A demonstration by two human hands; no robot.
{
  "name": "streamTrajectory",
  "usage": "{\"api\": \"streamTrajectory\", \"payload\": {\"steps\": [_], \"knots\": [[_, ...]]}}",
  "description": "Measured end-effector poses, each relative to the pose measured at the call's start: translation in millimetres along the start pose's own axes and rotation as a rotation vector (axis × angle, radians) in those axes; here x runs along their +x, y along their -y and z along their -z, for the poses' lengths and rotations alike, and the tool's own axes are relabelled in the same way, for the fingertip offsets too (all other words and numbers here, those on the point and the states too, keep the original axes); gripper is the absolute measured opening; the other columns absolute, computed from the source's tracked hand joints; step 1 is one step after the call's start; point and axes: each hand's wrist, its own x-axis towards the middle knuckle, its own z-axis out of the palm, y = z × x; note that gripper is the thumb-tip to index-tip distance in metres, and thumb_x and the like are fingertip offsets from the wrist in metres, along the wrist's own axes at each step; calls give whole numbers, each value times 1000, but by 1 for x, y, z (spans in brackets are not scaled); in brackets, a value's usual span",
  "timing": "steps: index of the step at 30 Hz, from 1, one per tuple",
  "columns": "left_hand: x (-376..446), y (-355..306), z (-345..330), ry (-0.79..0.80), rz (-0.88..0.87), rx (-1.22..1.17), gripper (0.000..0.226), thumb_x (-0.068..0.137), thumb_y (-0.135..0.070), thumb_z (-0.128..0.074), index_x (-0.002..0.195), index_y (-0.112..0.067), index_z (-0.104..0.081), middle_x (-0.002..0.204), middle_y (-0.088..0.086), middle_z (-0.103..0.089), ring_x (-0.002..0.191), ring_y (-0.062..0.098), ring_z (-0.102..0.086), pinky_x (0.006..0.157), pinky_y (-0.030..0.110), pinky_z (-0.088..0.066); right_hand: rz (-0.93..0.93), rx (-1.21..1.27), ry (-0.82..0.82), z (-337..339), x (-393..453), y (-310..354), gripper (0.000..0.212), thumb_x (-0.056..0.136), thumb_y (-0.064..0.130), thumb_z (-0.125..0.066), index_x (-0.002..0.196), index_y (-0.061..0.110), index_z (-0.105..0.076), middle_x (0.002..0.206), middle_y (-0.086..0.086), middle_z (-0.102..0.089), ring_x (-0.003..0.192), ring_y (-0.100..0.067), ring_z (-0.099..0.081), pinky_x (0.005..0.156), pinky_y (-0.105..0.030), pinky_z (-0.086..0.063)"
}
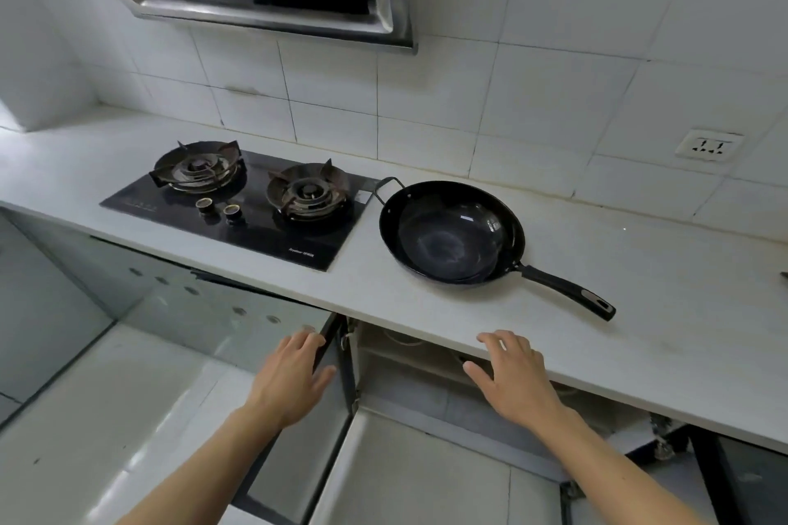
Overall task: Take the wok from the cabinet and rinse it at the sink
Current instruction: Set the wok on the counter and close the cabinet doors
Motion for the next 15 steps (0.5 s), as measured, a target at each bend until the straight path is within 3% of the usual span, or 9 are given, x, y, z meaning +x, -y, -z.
{"api": "streamTrajectory", "payload": {"steps": [3,5,8,12,15], "knots": [[-1,20,-10,21,32,-36,48,94,-49,-50,135,-24,-45,132,-4,-52,121,15,-46,98,29,-41,11,-42,35,-7,11,17,58,95,61,-35,141,25,-37,145,2,-38,132,-20,-34,107,-38,-33],[-1,36,-16,36,53,-46,45,94,-50,-49,132,-25,-46,130,-5,-53,119,14,-47,95,29,-42,7,-64,65,-12,19,30,57,95,61,-34,140,25,-38,144,2,-39,131,-20,-35,106,-38,-34],[0,58,-26,56,77,-65,44,95,-50,-48,131,-26,-46,130,-5,-53,119,15,-47,95,28,-42,17,-69,106,-23,26,51,73,88,73,-18,138,25,-39,141,2,-41,129,-20,-37,105,-37,-35],[-2,75,-38,141,135,-71,44,95,-47,-48,133,-24,-45,131,-1,-53,119,19,-47,95,31,-42,62,-57,142,-44,37,69,60,95,60,-35,144,24,-35,144,3,-39,132,-19,-35,110,-36,-30],[-2,86,-49,208,190,-75,45,95,-46,-47,133,-22,-44,131,1,-52,121,21,-45,95,33,-42,93,-56,167,-53,50,78,62,96,58,-36,146,23,-33,146,2,-38,134,-19,-33,112,-35,-28]]}}
